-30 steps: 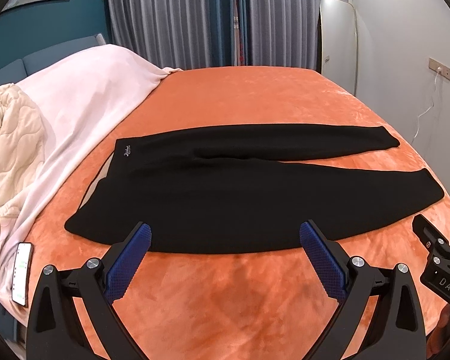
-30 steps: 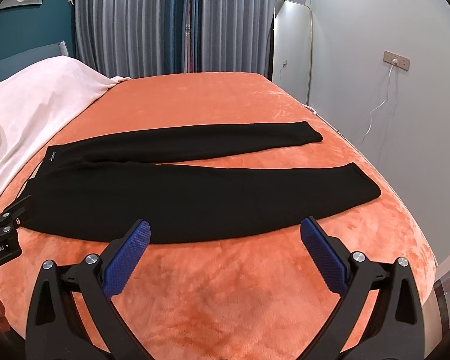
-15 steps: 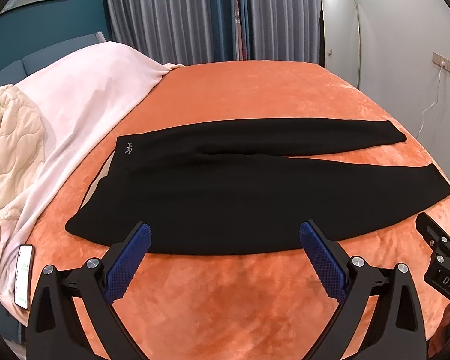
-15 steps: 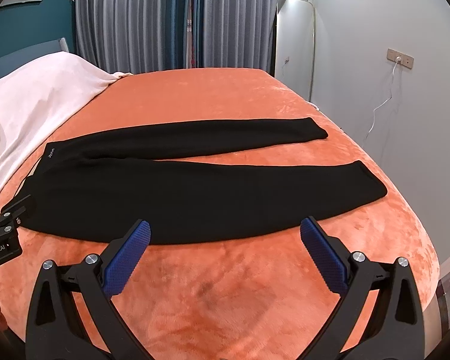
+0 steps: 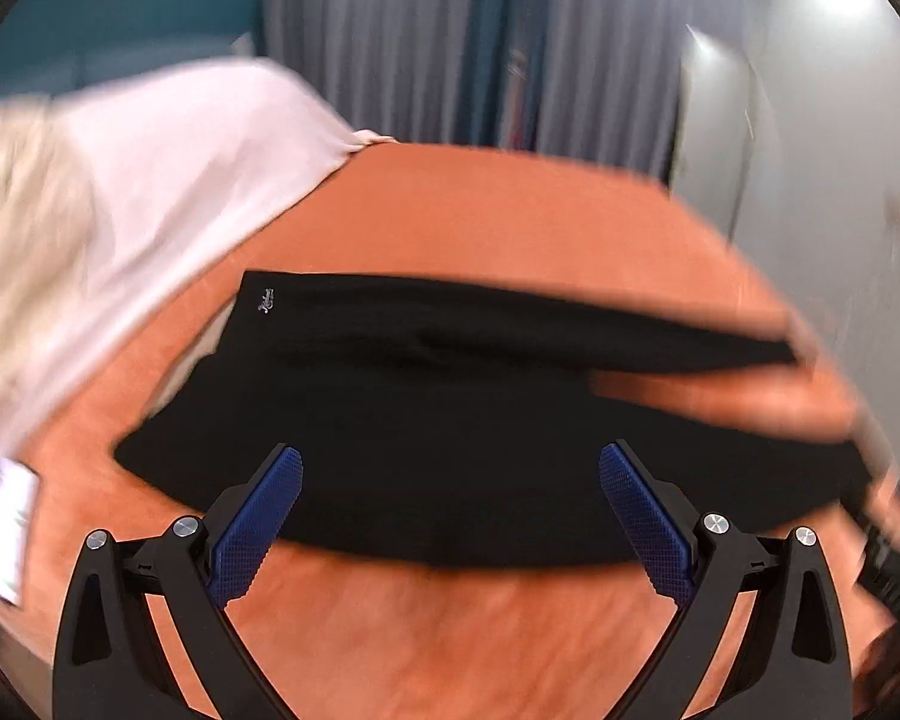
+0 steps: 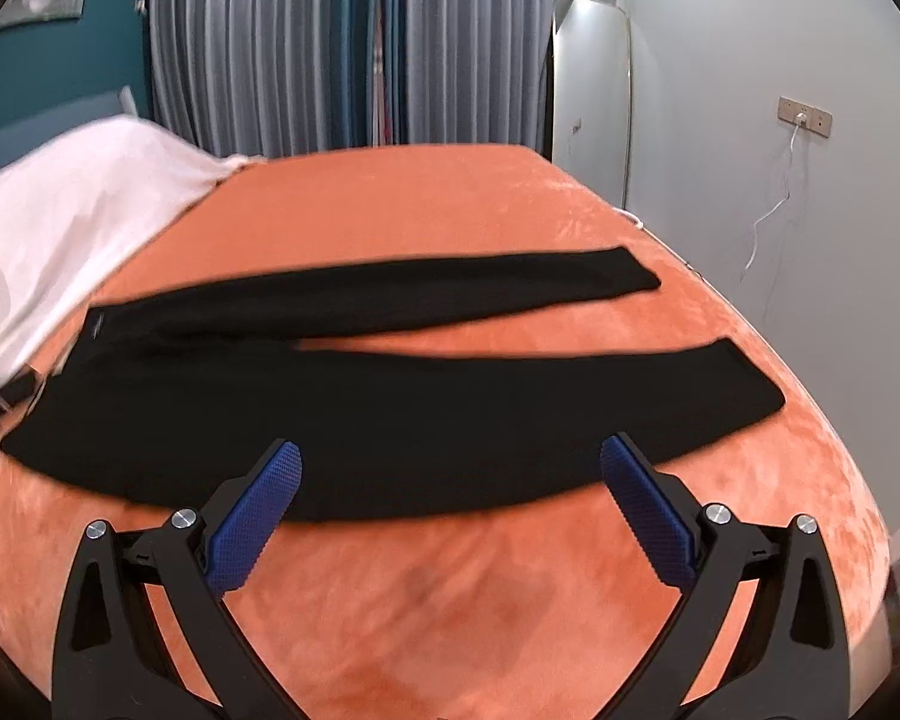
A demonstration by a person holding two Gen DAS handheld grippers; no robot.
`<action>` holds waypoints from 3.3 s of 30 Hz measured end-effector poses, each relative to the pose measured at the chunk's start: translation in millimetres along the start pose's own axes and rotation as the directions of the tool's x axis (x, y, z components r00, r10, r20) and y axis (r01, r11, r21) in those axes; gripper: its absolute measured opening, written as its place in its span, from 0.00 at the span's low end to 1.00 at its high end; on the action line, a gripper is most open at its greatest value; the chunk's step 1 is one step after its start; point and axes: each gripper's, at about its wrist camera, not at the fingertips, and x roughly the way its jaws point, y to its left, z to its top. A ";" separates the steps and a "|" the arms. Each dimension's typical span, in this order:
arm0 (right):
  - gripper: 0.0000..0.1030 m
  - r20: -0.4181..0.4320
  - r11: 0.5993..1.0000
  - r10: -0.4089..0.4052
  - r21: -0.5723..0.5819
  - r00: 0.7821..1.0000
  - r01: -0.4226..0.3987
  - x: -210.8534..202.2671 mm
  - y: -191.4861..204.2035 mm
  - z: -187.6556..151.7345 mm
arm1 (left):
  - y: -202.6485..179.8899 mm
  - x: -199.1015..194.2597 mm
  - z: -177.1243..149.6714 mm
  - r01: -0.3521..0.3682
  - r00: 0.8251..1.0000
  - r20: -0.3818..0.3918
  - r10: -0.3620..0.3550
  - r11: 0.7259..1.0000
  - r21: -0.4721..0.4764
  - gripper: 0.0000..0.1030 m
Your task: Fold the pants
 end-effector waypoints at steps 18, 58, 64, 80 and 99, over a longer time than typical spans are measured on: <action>0.95 -0.174 0.963 -0.149 0.200 0.974 0.183 307.2 -225.3 177.0 | 198.5 269.5 158.6 -0.358 0.906 -0.287 0.312 0.925 -0.126 0.95; 0.10 0.025 0.993 0.108 0.045 0.994 -0.109 161.7 -218.7 148.3 | 209.5 123.3 141.2 0.092 0.982 -0.151 -0.112 0.987 -0.133 0.10; 0.10 -0.076 0.995 0.094 0.030 0.993 -0.092 138.6 -240.5 75.9 | 236.4 103.0 68.7 0.041 0.959 -0.274 -0.070 0.993 -0.112 0.11; 0.34 -0.096 0.966 0.069 0.254 0.993 -0.042 68.6 -283.7 -28.2 | 289.9 52.6 9.4 0.067 0.974 -0.176 -0.141 0.926 -0.372 0.75; 0.34 -0.050 0.949 0.164 0.280 0.985 -0.144 -30.6 -183.4 -87.0 | 285.5 95.6 62.6 0.159 0.953 -0.191 -0.233 0.928 -0.338 0.00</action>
